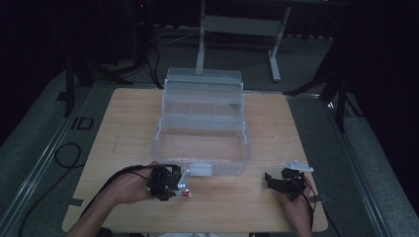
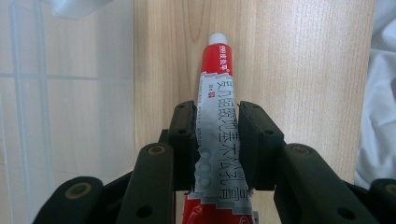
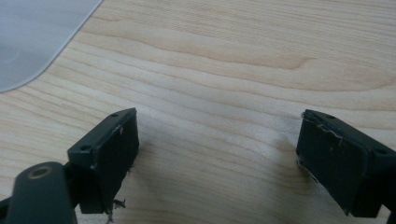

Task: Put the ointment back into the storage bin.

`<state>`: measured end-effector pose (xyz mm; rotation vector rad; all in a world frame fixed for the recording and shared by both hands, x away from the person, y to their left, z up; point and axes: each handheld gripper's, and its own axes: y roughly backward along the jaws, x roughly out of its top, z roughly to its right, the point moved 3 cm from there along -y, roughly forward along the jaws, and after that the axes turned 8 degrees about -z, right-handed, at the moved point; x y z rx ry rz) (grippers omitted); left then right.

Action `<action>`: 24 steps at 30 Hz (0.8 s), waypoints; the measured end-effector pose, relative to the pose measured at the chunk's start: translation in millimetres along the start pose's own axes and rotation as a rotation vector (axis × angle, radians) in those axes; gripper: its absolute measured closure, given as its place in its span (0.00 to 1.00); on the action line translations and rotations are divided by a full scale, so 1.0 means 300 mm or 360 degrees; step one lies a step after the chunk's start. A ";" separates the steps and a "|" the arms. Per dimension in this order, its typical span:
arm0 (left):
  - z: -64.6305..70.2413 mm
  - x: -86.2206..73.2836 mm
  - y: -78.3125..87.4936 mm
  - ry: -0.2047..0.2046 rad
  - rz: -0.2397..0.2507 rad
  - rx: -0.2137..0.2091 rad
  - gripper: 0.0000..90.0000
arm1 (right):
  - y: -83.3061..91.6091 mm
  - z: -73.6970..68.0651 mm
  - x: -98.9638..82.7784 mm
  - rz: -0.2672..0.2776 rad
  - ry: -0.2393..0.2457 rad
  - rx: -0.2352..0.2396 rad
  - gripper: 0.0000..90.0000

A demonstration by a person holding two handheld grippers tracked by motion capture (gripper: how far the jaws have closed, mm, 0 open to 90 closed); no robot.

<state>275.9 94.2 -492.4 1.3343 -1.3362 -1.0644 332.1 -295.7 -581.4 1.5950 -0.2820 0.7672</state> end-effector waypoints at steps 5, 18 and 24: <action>-0.001 0.000 -0.027 -0.0006 -0.0051 -0.0032 0.76 | 0.000 0.000 0.000 0.0000 0.0001 0.0000 0.14; -0.002 -0.024 -0.109 0.0023 -0.0191 -0.0088 0.76 | 0.000 0.000 0.000 0.0000 0.0002 0.0000 0.14; 0.002 -0.019 -0.153 0.0028 -0.0223 -0.0095 0.76 | 0.000 0.000 0.000 0.0000 0.0002 0.0000 0.14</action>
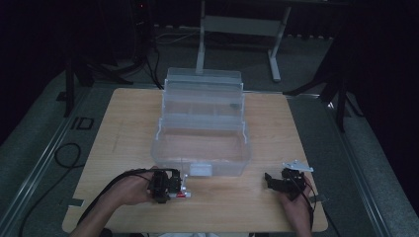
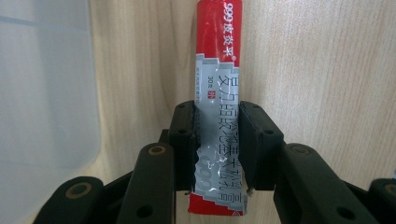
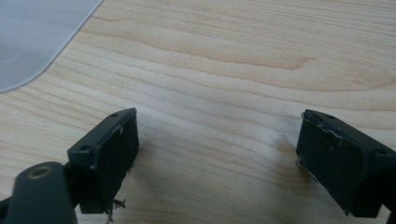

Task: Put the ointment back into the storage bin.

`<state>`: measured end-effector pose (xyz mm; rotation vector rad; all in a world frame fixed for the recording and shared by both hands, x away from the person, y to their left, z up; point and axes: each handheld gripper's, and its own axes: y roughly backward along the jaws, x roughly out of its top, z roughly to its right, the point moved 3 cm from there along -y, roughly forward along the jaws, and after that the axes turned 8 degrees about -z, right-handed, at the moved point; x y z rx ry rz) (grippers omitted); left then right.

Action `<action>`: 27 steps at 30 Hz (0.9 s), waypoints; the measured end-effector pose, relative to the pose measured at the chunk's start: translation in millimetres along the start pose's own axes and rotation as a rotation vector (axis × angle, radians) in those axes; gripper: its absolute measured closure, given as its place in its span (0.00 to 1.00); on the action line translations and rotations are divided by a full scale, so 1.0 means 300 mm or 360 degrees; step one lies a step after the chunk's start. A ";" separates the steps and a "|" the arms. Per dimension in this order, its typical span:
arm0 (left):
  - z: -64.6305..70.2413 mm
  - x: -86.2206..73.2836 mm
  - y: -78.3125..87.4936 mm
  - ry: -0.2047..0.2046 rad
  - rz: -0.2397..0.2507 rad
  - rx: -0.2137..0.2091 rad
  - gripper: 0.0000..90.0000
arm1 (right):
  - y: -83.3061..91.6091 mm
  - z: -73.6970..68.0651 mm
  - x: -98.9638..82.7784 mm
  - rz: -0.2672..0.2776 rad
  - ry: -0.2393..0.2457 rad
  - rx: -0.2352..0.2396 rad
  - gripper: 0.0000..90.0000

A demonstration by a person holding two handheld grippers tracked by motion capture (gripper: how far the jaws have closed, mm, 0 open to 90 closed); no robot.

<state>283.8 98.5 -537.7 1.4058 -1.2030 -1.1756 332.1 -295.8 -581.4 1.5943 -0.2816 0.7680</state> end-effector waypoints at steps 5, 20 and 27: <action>0.002 0.009 -0.019 0.0002 -0.0011 -0.0022 0.76 | 0.000 0.000 0.000 0.0000 -0.0001 0.0000 0.14; -0.005 0.052 -0.027 0.0007 0.0105 -0.0087 0.75 | 0.000 0.000 0.000 0.0001 -0.0001 0.0001 0.14; 0.006 0.044 -0.013 -0.0021 0.0122 -0.0061 0.78 | 0.000 0.000 0.000 0.0000 -0.0001 0.0000 0.14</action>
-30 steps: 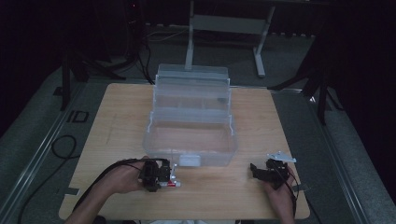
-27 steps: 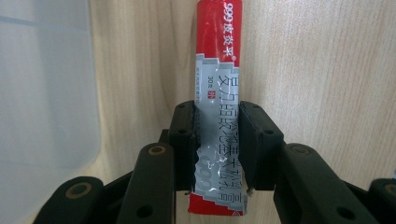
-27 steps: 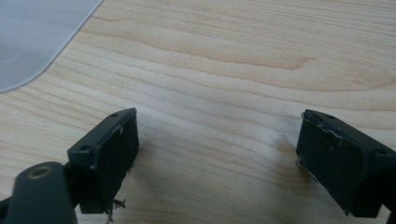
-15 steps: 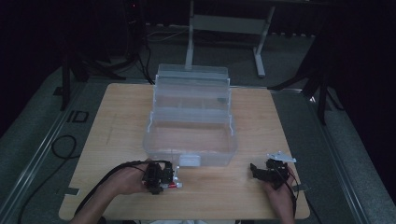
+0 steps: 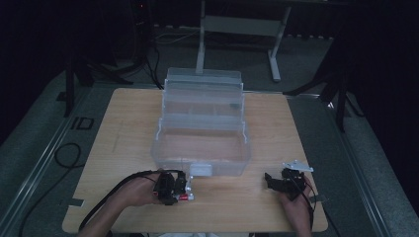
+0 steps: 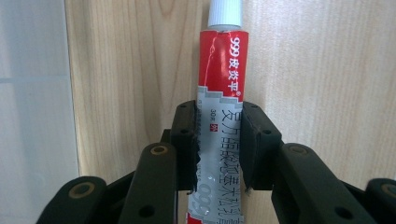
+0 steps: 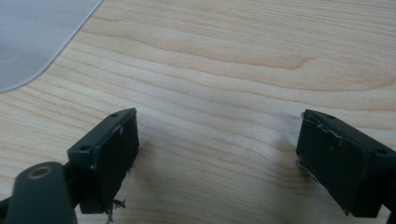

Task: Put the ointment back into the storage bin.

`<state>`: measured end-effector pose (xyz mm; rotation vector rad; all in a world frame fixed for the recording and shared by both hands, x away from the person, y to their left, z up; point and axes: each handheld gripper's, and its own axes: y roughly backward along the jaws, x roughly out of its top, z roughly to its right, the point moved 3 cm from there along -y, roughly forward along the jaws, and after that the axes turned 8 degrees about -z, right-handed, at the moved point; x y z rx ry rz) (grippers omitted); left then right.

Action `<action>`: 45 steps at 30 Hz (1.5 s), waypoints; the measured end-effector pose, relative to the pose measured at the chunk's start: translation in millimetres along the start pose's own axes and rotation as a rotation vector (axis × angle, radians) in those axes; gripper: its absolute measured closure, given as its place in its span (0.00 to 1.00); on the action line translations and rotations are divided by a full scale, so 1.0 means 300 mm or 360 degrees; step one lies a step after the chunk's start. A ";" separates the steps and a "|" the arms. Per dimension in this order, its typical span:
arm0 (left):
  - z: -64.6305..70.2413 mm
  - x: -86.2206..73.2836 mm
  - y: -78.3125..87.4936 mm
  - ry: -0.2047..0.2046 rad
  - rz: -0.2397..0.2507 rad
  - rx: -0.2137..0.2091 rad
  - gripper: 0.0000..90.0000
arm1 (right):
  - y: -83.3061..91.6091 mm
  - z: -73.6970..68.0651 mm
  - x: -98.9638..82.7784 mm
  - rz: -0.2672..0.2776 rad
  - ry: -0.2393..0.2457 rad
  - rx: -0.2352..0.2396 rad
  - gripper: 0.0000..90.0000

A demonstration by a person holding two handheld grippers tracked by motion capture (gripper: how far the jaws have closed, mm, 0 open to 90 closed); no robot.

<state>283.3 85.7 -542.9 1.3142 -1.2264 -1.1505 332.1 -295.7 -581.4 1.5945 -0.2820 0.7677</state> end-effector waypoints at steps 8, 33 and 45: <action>-0.003 -0.040 0.064 0.0012 0.0077 0.0018 0.78 | 0.000 0.000 0.000 0.0000 0.0000 0.0000 0.14; -0.058 -0.130 0.214 0.0018 0.0173 0.0124 0.78 | 0.000 0.000 0.000 0.0000 0.0000 0.0000 0.14; -0.104 -0.144 0.284 0.0018 0.0208 0.0180 0.78 | 0.000 0.000 0.000 -0.0001 -0.0001 0.0000 0.14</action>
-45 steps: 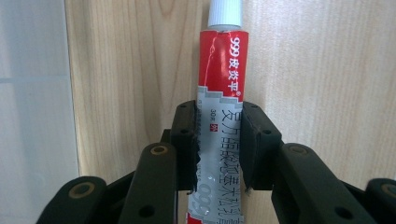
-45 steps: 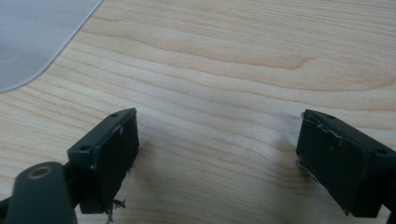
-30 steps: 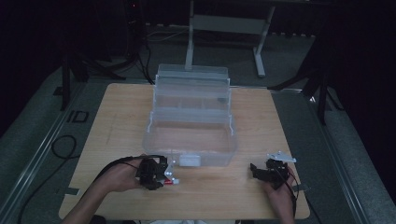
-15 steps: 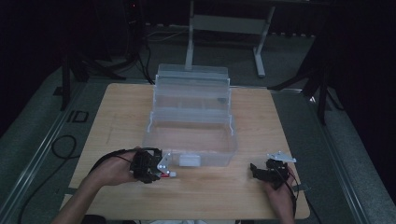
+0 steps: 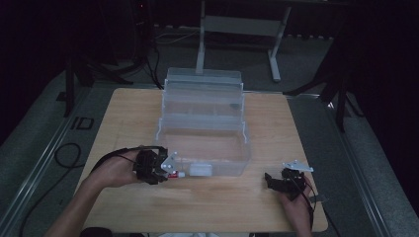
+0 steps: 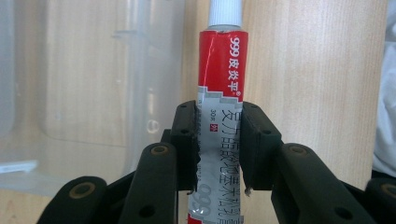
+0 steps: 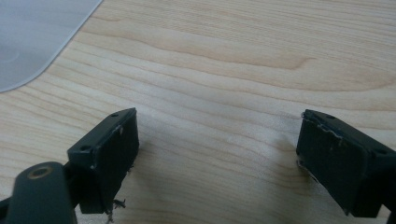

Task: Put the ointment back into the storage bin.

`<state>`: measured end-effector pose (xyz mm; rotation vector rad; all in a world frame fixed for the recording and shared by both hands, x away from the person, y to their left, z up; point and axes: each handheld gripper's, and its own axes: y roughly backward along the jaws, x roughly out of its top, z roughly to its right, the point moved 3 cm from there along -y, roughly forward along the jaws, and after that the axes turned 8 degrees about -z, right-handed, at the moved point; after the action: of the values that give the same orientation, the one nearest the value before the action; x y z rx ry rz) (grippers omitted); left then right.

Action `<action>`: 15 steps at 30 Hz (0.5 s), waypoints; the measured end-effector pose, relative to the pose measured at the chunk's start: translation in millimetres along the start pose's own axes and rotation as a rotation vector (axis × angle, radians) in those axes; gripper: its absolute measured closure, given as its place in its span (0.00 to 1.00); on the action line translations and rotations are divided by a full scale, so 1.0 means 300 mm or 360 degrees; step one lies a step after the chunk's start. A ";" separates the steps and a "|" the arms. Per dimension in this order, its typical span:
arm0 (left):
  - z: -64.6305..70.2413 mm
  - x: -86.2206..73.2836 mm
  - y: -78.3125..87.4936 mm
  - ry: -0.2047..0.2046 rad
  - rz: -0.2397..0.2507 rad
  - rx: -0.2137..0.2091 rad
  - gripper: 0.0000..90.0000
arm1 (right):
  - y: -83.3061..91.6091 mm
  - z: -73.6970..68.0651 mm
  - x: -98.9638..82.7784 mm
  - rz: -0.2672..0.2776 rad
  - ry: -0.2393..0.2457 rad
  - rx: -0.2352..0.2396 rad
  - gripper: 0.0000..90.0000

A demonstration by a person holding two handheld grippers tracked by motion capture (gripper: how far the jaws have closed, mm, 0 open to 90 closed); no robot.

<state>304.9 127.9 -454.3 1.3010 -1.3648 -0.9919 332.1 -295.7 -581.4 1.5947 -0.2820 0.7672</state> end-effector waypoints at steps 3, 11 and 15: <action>-0.014 0.005 0.012 -0.0009 -0.0012 0.0013 0.78 | 0.000 0.000 0.000 0.0001 0.0000 0.0000 0.14; -0.040 0.018 0.040 -0.0037 -0.0034 0.0023 0.78 | 0.000 0.000 0.000 0.0000 0.0001 0.0000 0.14; -0.055 0.024 0.052 -0.0038 -0.0047 0.0041 0.78 | 0.000 0.000 0.000 0.0000 0.0000 0.0000 0.14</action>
<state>318.1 123.2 -435.2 1.3357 -1.3839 -1.0161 332.1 -295.7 -581.4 1.5947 -0.2818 0.7675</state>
